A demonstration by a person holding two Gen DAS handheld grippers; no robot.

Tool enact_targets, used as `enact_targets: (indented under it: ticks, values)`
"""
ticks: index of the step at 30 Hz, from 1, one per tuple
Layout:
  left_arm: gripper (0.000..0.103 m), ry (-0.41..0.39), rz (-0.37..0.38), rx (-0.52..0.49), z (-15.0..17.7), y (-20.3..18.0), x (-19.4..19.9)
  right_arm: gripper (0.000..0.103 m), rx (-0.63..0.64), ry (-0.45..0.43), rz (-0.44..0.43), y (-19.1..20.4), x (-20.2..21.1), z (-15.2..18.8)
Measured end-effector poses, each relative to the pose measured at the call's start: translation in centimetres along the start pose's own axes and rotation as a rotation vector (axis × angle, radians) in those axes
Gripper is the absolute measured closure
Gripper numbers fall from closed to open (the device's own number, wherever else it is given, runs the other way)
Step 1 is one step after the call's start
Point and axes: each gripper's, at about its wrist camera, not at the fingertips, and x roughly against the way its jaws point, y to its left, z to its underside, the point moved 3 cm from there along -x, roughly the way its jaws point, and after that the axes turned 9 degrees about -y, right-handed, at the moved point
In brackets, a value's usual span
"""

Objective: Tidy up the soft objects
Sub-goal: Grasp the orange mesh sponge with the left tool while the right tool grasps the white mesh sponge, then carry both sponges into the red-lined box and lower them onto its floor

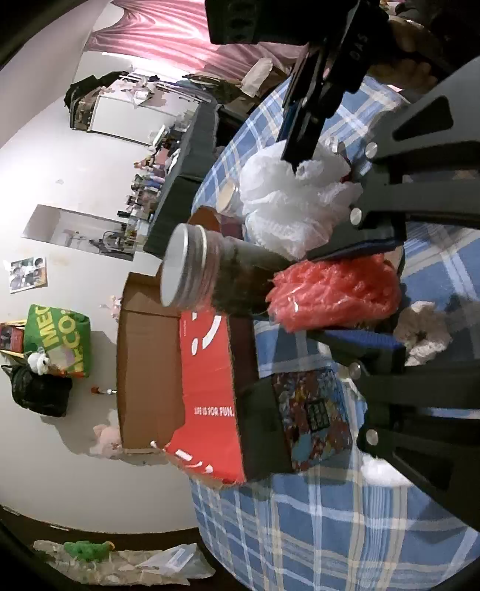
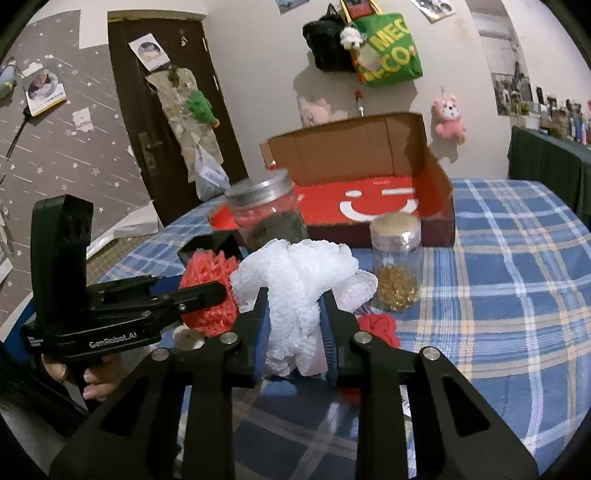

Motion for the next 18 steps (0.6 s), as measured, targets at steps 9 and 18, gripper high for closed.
enact_targets:
  ticks: [9, 18]
  values:
    - [0.069, -0.061, -0.003, -0.005, -1.9, 0.7, 2.7, 0.08, 0.041, -0.085, -0.01, 1.8, 2.8, -2.2]
    - [0.069, -0.125, -0.02, -0.025, -4.4, 1.5, 5.5, 0.08, 0.074, -0.189, 0.017, 2.2, 5.5, -5.3]
